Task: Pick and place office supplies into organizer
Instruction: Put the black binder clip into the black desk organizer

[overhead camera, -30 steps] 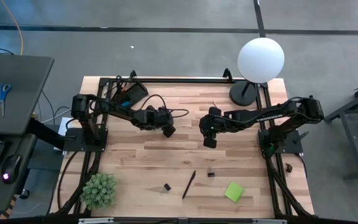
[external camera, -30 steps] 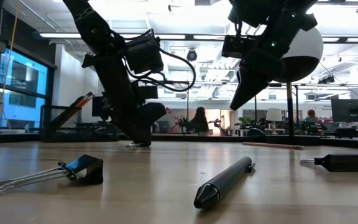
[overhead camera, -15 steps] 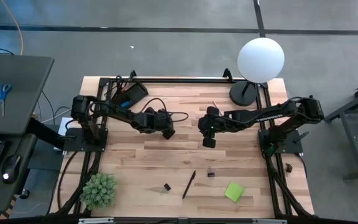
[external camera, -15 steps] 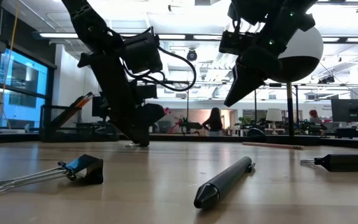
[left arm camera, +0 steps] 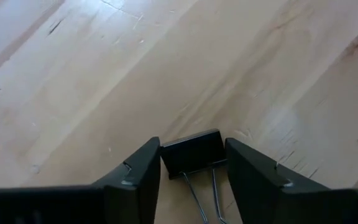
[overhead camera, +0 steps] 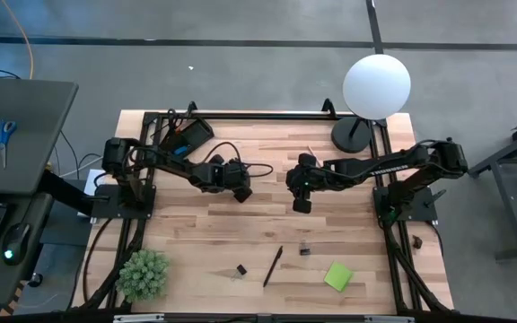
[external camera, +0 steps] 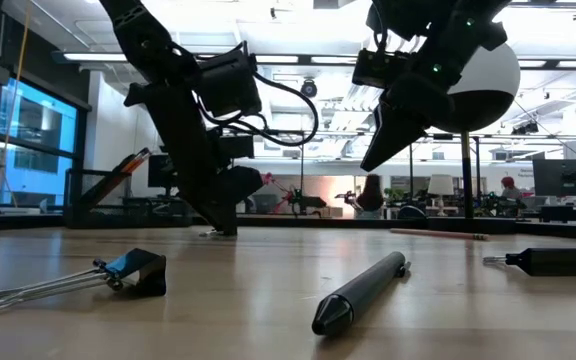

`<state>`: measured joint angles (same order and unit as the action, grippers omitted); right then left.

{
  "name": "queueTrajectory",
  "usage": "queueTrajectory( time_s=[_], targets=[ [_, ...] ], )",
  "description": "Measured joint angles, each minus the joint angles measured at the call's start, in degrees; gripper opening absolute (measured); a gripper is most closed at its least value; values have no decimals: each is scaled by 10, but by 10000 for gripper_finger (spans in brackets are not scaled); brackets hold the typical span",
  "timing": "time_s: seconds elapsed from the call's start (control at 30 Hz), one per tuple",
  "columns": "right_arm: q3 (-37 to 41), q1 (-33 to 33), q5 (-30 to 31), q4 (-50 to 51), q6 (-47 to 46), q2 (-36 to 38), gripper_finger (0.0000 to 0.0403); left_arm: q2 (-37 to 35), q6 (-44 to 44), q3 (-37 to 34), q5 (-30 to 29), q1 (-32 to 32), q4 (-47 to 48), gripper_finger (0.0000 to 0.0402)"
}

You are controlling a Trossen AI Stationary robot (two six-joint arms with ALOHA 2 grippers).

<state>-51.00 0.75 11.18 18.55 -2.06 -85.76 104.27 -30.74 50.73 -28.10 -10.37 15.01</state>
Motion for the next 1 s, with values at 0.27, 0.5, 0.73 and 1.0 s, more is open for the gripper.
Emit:
queueTrajectory(
  time_s=[0.27, 0.5, 0.73, 1.0],
  targets=[
    [0, 0, -3, 0, 0, 0, 129, -1, 2, 2, -45, 1, 75, 149],
    [0, 0, -4, 0, 0, 0, 129, -34, -31, -5, -126, 10, 188, 129],
    [0, 0, -6, 0, 6, 0, 129, -80, -81, -33, -176, 14, 274, 144],
    [0, 0, -6, -52, 37, 0, 129, -114, -87, -47, -207, 13, 343, 146]
  ],
)
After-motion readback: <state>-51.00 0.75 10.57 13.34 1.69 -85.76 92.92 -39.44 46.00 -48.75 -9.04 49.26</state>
